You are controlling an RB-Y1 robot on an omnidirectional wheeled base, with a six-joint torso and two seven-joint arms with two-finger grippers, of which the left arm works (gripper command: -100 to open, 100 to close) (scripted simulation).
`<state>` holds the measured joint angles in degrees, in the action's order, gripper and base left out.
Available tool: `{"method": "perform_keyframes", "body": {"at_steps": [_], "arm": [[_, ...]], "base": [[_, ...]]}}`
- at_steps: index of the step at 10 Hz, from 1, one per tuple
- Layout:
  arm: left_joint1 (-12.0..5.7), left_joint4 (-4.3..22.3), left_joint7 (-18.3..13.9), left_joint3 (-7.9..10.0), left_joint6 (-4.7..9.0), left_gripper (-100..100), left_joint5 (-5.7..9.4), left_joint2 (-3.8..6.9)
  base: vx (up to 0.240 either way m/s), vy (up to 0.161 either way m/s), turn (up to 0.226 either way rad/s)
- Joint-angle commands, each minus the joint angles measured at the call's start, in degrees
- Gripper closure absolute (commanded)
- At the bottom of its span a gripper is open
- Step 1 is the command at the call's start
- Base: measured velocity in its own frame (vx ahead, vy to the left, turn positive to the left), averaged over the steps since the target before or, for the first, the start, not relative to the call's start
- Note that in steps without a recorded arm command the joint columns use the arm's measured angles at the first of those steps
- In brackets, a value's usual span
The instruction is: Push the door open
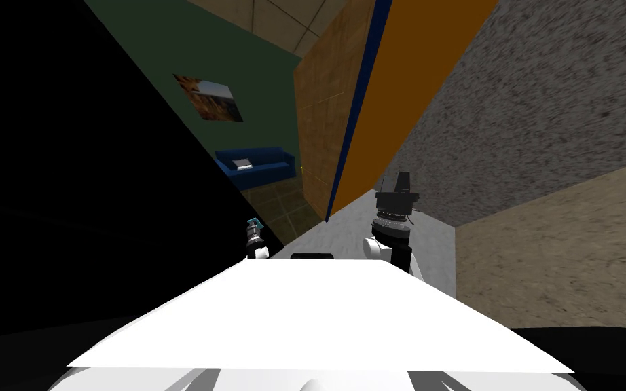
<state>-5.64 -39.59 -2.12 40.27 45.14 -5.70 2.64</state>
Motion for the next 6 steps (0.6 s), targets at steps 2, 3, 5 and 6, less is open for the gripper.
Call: {"method": "perform_keyframes", "body": {"at_steps": [2,3,5,6], "arm": [[0.06,0.03,-0.01,-0.01,0.03,100,0.00,-0.08],[0.06,0.03,-0.01,-0.01,0.03,100,0.00,-0.08],[0.97,-0.08,0.05,0.72,-0.06,100,1.09,0.45],[1.36,-0.17,0.06,1.06,-0.05,100,1.61,0.67]], "base": [[-0.008,-0.006,0.001],[0.000,0.000,0.000],[0.135,0.023,-0.029],[0.156,0.047,-0.016]]}}
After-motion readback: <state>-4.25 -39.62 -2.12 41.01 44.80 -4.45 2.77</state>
